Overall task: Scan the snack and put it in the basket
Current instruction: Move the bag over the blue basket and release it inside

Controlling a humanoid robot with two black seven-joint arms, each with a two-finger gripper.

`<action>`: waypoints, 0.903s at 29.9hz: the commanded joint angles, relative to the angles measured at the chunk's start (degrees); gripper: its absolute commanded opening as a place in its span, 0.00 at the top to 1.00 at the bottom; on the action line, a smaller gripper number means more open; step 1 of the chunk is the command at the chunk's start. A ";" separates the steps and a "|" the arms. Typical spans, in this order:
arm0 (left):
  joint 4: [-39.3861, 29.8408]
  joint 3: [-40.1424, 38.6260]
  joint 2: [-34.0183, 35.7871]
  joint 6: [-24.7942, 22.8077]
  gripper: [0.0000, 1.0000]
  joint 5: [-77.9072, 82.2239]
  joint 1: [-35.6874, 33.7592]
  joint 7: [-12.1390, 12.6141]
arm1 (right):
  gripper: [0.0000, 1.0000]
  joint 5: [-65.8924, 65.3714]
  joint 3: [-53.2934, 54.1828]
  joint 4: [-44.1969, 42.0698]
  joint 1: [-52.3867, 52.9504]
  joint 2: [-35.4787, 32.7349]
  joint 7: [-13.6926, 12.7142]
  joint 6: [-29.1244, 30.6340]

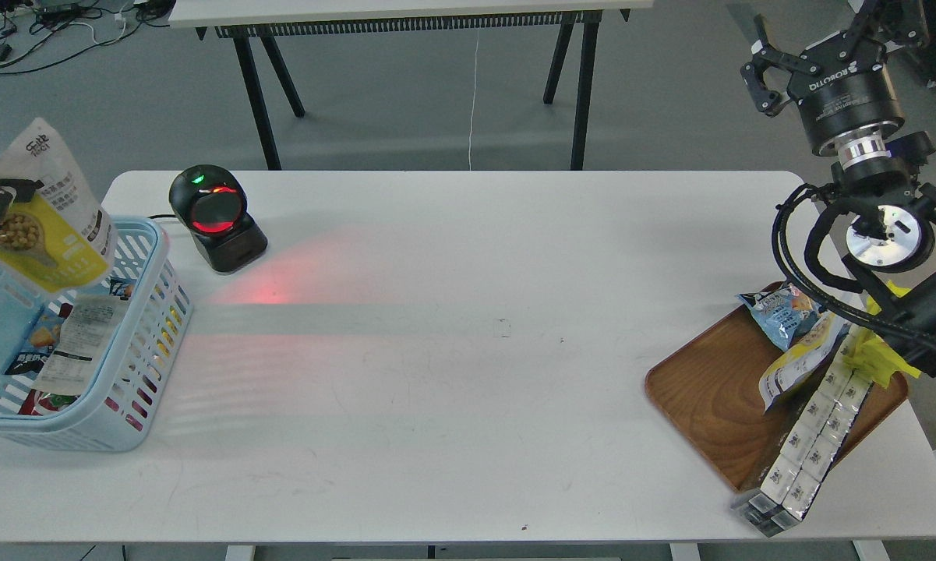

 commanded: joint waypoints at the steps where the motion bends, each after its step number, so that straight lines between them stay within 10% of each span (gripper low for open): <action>1: 0.01 2.87 0.54 0.00 0.99 -1.28 0.11 0.00 | 0.01 -0.07 -0.09 -0.02 -0.08 0.01 0.01 0.10; 27: -0.78 3.49 0.10 0.00 0.94 -1.46 0.02 0.00 | 0.01 -0.07 -0.09 -0.02 0.00 0.01 0.01 -0.16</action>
